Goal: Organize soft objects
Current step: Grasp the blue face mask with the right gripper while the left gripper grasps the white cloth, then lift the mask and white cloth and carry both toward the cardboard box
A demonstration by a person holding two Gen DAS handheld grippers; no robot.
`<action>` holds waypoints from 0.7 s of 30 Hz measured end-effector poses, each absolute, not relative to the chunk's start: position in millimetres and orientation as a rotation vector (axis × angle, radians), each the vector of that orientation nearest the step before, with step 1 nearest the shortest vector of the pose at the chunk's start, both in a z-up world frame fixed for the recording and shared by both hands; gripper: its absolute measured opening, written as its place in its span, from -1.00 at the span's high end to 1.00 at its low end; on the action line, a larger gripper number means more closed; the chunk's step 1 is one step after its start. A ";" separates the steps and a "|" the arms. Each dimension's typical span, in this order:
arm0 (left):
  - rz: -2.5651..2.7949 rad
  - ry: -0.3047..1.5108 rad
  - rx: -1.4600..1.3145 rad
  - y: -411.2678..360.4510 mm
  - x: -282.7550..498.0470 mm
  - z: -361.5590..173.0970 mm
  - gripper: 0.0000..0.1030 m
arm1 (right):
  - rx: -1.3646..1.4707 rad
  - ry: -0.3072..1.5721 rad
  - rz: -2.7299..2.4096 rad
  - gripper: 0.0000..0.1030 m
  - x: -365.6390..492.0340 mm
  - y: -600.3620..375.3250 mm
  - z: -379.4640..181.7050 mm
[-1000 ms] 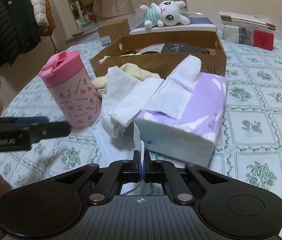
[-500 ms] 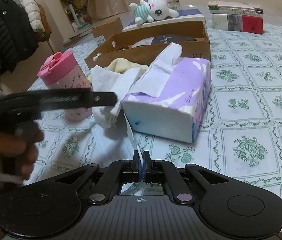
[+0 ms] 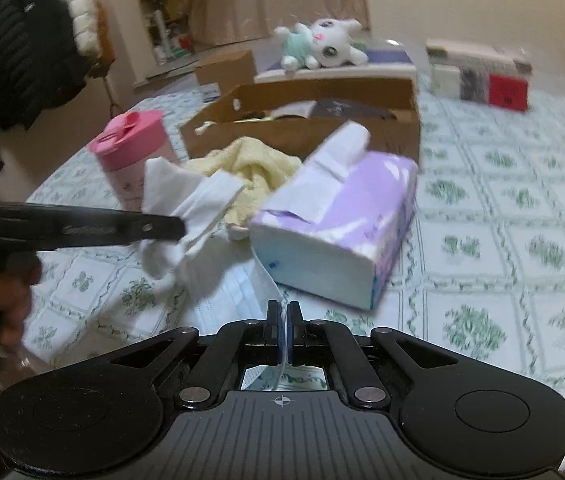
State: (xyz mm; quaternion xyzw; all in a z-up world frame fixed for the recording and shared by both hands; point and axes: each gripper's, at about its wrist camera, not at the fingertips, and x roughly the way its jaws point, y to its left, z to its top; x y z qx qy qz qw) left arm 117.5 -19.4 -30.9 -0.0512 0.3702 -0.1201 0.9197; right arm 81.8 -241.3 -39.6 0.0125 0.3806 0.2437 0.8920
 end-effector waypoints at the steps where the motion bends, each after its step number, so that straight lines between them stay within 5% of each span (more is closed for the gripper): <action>1: -0.241 0.759 -0.099 -14.6 110.6 -29.0 0.78 | -0.003 0.781 0.520 0.89 80.0 -237.5 -37.0; 2: -0.233 0.755 -0.096 -9.7 104.4 -27.5 0.78 | -0.027 0.774 0.529 0.66 79.2 -233.9 -36.0; 3: -0.224 0.752 -0.092 -4.5 98.2 -26.1 0.78 | -0.046 0.768 0.536 0.19 78.9 -230.3 -35.3; 5: -0.207 0.747 -0.090 4.3 88.2 -24.2 0.78 | -0.056 0.752 0.543 -0.23 80.3 -226.1 -34.4; 10: -0.190 0.756 -0.098 20.4 74.0 -26.4 0.78 | -0.098 0.788 0.558 -0.23 98.2 -207.6 -47.1; 11: -0.186 0.759 -0.103 22.6 72.9 -27.7 0.78 | -0.105 0.803 0.560 -0.19 102.7 -204.7 -52.4; 13: -0.180 0.761 -0.113 27.4 70.4 -29.2 0.78 | -0.118 0.833 0.545 0.47 109.2 -199.6 -62.0; 14: -0.179 0.760 -0.115 29.2 69.3 -29.0 0.78 | -0.116 0.856 0.536 0.98 111.9 -198.0 -66.2; 21: -0.167 0.747 -0.131 39.5 63.3 -26.8 0.78 | 0.007 0.966 0.594 0.99 94.2 -208.3 -63.7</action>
